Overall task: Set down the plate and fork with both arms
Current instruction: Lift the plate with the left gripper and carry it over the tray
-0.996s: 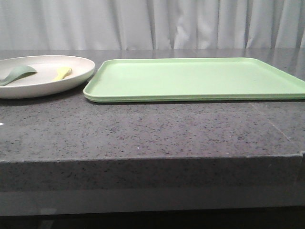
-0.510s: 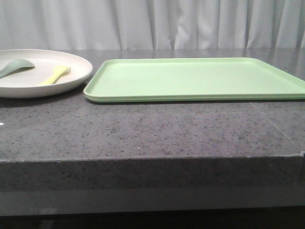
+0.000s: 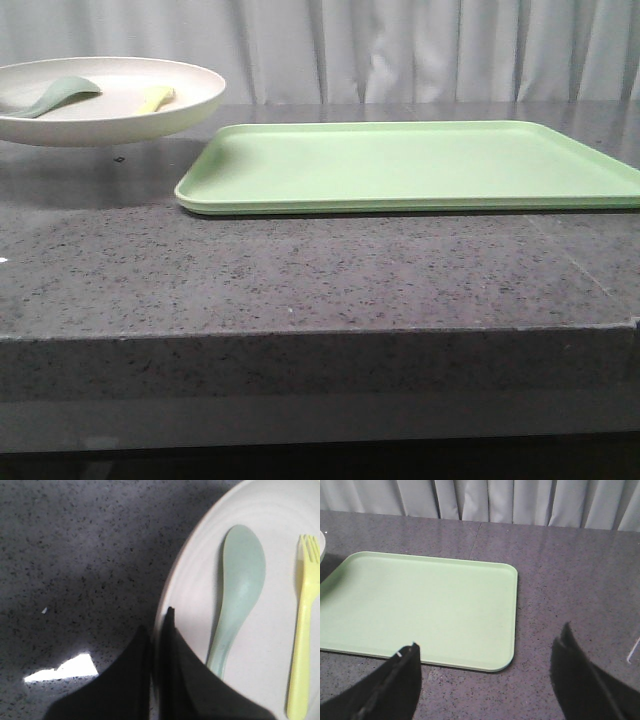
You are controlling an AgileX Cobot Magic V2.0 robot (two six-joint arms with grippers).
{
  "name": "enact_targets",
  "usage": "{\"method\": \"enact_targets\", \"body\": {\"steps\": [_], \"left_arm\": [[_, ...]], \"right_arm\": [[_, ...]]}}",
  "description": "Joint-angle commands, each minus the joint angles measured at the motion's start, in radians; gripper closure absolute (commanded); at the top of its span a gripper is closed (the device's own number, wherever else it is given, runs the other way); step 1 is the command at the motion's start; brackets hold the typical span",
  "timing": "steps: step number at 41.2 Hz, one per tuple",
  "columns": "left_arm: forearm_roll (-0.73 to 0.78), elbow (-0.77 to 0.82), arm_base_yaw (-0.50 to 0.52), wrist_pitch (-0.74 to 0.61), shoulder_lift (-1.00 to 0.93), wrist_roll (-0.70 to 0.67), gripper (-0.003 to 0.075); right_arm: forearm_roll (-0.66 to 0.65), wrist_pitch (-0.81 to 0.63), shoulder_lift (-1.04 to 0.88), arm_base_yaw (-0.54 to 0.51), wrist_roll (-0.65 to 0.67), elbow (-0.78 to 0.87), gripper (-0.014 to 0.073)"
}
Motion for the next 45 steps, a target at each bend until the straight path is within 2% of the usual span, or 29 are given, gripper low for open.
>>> {"method": "enact_targets", "body": {"steps": [1,24,37,45], "left_arm": [[-0.080,-0.035,-0.020,-0.015,-0.047,-0.043,0.0738],[-0.082,-0.035,-0.286,-0.137,-0.045,-0.220,0.0738],[-0.086,-0.035,-0.438,-0.259,-0.037,-0.279,0.0738],[-0.122,-0.065,-0.502,-0.264,0.020,-0.279,0.0738]], "right_arm": [[0.008,-0.075,0.010,-0.002,-0.008,-0.034,0.0041],[0.008,-0.075,0.010,-0.002,-0.008,-0.034,0.0041],[0.008,-0.083,0.010,-0.002,-0.008,-0.034,0.0041],[0.008,-0.085,0.010,-0.002,-0.008,-0.034,0.0041]]}}
